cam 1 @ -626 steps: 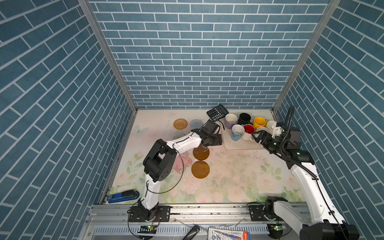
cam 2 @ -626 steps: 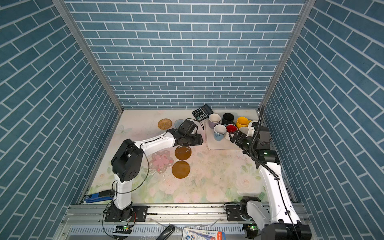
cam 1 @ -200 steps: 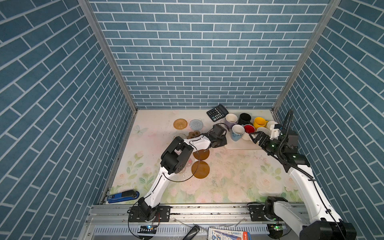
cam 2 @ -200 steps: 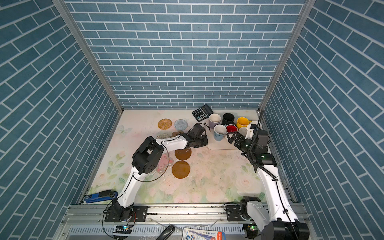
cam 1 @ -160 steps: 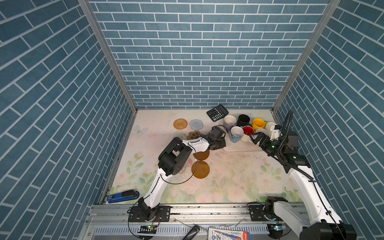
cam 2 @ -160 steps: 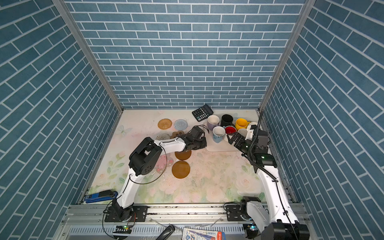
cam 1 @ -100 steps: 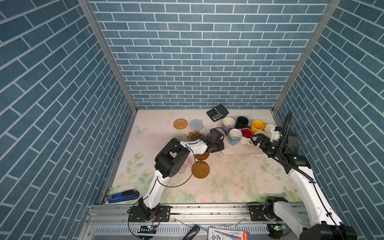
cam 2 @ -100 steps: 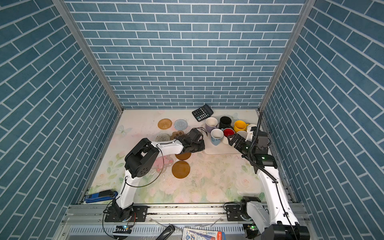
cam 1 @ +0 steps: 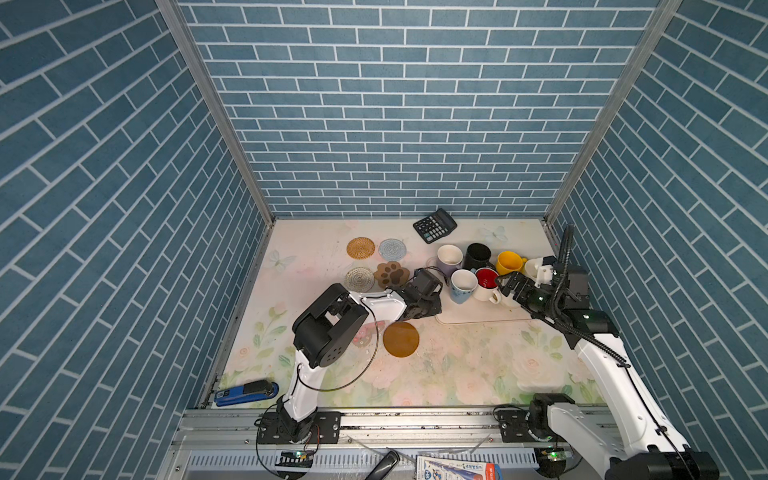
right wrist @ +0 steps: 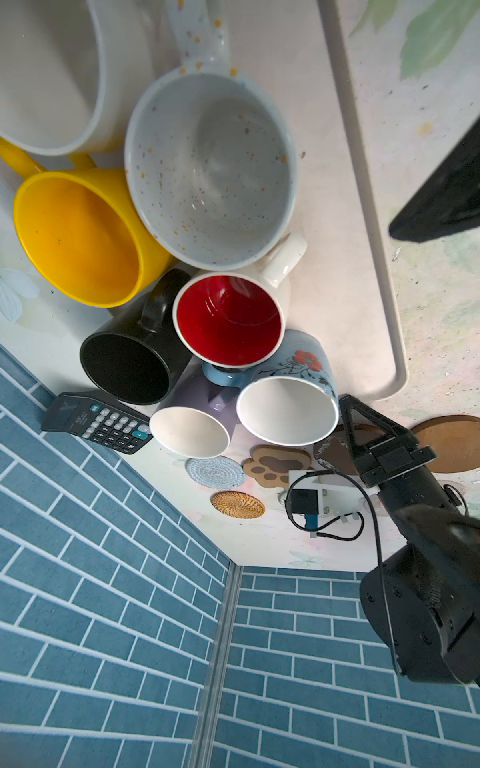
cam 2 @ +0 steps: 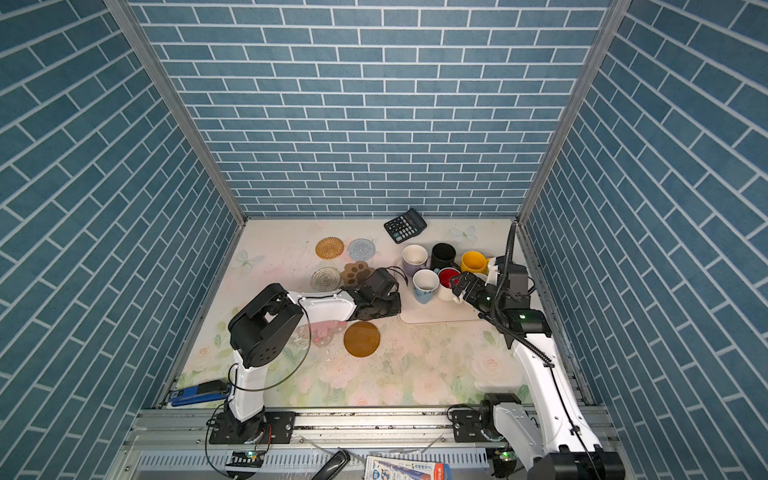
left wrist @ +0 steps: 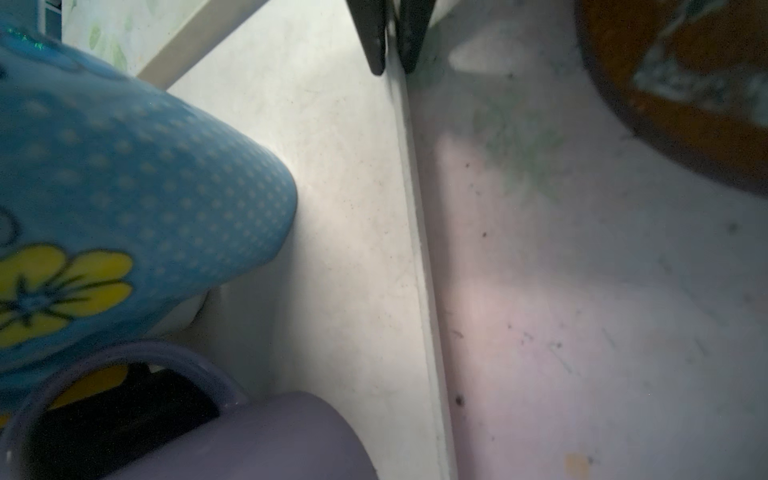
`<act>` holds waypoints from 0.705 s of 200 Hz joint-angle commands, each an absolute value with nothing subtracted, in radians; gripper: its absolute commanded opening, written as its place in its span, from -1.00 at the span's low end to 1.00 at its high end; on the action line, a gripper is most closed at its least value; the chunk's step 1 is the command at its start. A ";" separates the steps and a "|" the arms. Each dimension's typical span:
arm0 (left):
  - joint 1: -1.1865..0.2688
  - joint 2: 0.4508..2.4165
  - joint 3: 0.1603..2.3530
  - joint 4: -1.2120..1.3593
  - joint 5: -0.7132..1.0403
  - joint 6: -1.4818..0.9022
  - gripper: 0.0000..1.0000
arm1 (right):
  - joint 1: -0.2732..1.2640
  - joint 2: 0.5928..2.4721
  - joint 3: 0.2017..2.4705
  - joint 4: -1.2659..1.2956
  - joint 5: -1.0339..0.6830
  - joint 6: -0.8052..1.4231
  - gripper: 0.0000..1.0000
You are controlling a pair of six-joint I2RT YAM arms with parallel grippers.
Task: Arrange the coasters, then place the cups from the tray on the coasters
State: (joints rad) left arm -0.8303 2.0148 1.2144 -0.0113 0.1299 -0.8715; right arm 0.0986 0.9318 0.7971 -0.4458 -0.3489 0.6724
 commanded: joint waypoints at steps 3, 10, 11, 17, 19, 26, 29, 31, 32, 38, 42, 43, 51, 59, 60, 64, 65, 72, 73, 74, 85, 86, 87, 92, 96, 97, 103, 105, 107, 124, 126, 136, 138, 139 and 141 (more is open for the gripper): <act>-0.871 1.934 1.176 -0.062 0.193 -0.748 -1.00 | 0.138 0.936 0.797 -0.473 -0.300 0.653 0.98; -0.871 1.924 1.164 -0.063 0.189 -0.748 -1.00 | 0.150 0.939 0.800 -0.472 -0.291 0.653 0.98; -0.871 1.922 1.162 -0.063 0.189 -0.748 -1.00 | 0.152 0.940 0.801 -0.474 -0.290 0.653 0.98; -0.871 1.913 1.151 -0.061 0.186 -0.749 -1.00 | 0.161 0.943 0.804 -0.475 -0.283 0.653 0.98; -0.872 1.909 1.148 -0.060 0.185 -0.749 -1.00 | 0.163 0.943 0.804 -0.474 -0.281 0.653 0.98; -0.873 1.899 1.137 -0.060 0.183 -0.748 -1.00 | 0.172 0.948 0.807 -0.473 -0.275 0.655 0.98; -0.873 1.896 1.133 -0.060 0.182 -0.748 -1.00 | 0.174 0.949 0.807 -0.472 -0.273 0.655 0.98; -0.873 1.893 1.131 -0.060 0.182 -0.748 -1.00 | 0.176 0.951 0.809 -0.472 -0.272 0.656 0.98; -0.873 1.892 1.130 -0.060 0.181 -0.748 -1.00 | 0.177 0.951 0.809 -0.472 -0.271 0.656 0.98; -0.874 1.886 1.125 -0.061 0.179 -0.747 -1.00 | 0.182 0.955 0.810 -0.471 -0.268 0.658 0.98; -0.875 1.883 1.122 -0.061 0.178 -0.747 -1.00 | 0.186 0.957 0.812 -0.471 -0.266 0.658 0.98; -0.876 1.883 1.122 -0.062 0.177 -0.746 -1.00 | 0.187 0.958 0.812 -0.472 -0.266 0.658 0.98; -0.876 1.878 1.119 -0.066 0.175 -0.745 -1.00 | 0.193 0.962 0.815 -0.470 -0.262 0.660 0.98; -0.878 1.874 1.118 -0.069 0.172 -0.744 -1.00 | 0.199 0.966 0.818 -0.469 -0.258 0.659 0.98; -0.879 1.874 1.118 -0.070 0.172 -0.745 -1.00 | 0.199 0.966 0.819 -0.469 -0.258 0.658 0.98; -0.879 1.874 1.117 -0.071 0.171 -0.745 -1.00 | 0.202 0.968 0.820 -0.470 -0.256 0.657 0.98; -0.879 1.873 1.117 -0.070 0.170 -0.744 -1.00 | 0.203 0.968 0.820 -0.470 -0.256 0.657 0.98; -0.880 1.873 1.116 -0.072 0.168 -0.745 -1.00 | 0.207 0.968 0.824 -0.470 -0.254 0.654 0.98; -0.880 1.873 1.116 -0.072 0.167 -0.745 -1.00 | 0.207 0.968 0.824 -0.469 -0.254 0.654 0.98; -0.881 1.873 1.116 -0.073 0.166 -0.745 -1.00 | 0.208 0.968 0.825 -0.469 -0.253 0.653 0.98; -0.883 1.871 1.118 -0.078 0.163 -0.745 -1.00 | 0.212 0.965 0.824 -0.468 -0.252 0.649 0.98; -0.883 1.871 1.118 -0.078 0.162 -0.745 -1.00 | 0.212 0.965 0.824 -0.469 -0.252 0.649 0.98; -0.883 1.871 1.118 -0.079 0.162 -0.745 -1.00 | 0.212 0.964 0.824 -0.468 -0.251 0.648 0.98; -0.884 1.870 1.120 -0.082 0.160 -0.744 -0.98 | 0.213 0.963 0.823 -0.467 -0.252 0.646 0.98; -0.884 1.870 1.122 -0.086 0.157 -0.743 -0.91 | 0.215 0.962 0.823 -0.465 -0.252 0.644 0.98; -0.884 1.870 1.123 -0.088 0.157 -0.744 -0.89 | 0.215 0.961 0.824 -0.466 -0.252 0.643 0.98; -0.885 1.868 1.126 -0.095 0.151 -0.741 -0.79 | 0.215 0.959 0.824 -0.465 -0.252 0.639 0.98; -0.884 1.867 1.127 -0.097 0.151 -0.741 -0.76 | 0.216 0.959 0.825 -0.465 -0.252 0.637 0.98; -0.885 1.867 1.128 -0.098 0.148 -0.741 -0.73 | 0.216 0.959 0.825 -0.466 -0.253 0.636 0.98; -0.885 1.860 1.138 -0.117 0.134 -0.735 -0.49 | 0.218 0.957 0.827 -0.470 -0.258 0.623 0.97; -0.886 1.860 1.139 -0.120 0.133 -0.734 -0.46 | 0.218 0.957 0.827 -0.471 -0.258 0.622 0.97; -0.885 1.855 1.144 -0.128 0.127 -0.733 -0.35 | 0.218 0.959 0.830 -0.476 -0.261 0.614 0.93; -0.885 1.853 1.145 -0.131 0.125 -0.732 -0.33 | 0.218 0.959 0.830 -0.476 -0.261 0.611 0.91; -0.885 1.853 1.146 -0.132 0.125 -0.732 -0.32 | 0.218 0.959 0.830 -0.477 -0.261 0.610 0.91; -0.885 1.853 1.147 -0.133 0.123 -0.731 -0.31 | 0.218 0.960 0.830 -0.479 -0.261 0.608 0.89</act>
